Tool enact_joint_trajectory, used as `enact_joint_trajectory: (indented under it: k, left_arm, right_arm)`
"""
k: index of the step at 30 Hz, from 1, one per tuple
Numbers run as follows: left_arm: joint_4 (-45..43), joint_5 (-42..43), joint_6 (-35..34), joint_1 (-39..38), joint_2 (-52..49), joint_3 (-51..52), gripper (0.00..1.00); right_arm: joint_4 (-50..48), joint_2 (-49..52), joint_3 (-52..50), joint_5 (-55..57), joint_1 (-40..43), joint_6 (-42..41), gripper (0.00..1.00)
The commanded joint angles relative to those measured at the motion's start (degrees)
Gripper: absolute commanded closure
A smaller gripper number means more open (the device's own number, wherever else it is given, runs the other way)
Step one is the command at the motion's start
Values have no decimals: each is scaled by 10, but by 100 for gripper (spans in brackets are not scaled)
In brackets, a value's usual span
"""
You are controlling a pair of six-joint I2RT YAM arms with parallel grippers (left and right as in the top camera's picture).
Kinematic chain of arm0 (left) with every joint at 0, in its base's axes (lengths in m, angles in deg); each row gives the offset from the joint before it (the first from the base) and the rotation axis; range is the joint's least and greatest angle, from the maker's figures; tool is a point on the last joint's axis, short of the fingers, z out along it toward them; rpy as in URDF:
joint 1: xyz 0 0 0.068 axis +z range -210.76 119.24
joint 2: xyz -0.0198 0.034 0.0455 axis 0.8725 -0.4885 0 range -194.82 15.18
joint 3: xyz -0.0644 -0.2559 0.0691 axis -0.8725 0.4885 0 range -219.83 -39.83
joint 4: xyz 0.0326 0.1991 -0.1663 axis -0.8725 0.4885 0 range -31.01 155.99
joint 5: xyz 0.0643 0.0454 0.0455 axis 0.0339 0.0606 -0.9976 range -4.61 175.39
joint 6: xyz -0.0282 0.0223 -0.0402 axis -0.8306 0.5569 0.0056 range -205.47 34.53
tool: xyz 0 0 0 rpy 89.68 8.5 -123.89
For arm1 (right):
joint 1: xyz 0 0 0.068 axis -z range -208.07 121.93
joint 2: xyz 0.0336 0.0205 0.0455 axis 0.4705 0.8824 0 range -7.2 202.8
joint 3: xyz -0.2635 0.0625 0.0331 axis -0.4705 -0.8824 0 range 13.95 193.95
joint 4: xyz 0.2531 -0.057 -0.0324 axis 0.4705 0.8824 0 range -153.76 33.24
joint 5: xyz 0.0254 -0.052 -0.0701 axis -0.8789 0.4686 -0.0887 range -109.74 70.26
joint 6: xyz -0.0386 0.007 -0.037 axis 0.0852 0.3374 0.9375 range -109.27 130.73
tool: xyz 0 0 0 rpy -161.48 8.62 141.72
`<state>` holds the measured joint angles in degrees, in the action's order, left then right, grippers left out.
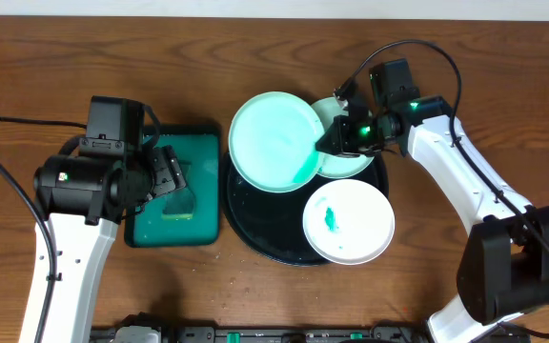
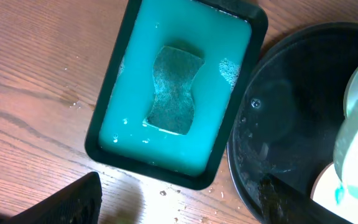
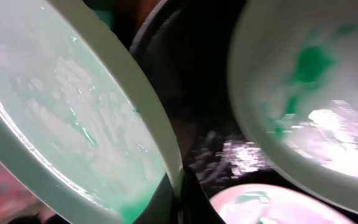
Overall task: Clean dirty plates on tray and stack at the side
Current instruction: 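Lift the gripped light green plate off the black tray with the right gripper, then carry the light green plate right and set it on the table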
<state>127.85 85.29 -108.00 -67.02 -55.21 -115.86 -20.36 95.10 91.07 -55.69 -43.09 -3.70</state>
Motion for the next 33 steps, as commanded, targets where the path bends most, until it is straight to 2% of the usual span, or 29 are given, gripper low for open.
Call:
enact_joint_trajectory:
  k: [1,10,18,26,33]
  left_arm:
    - [3,1,-3,0,-3,1,19]
    - [3,1,-3,0,-3,1,19]
    - [3,1,-3,0,-3,1,19]
    - [1,0,-2,0,-3,1,19]
    - [-1,1,0,0,-3,1,19]
  right_arm:
    - [0,-12,5,65,-4,7,99]
    - [42,-58,10,241,-28,28,99]
    - [106,-121,21,436,-89,43,99]
    - [129,-125,21,459,-126,37,99]
    - [106,-125,21,501,-151,44,99]
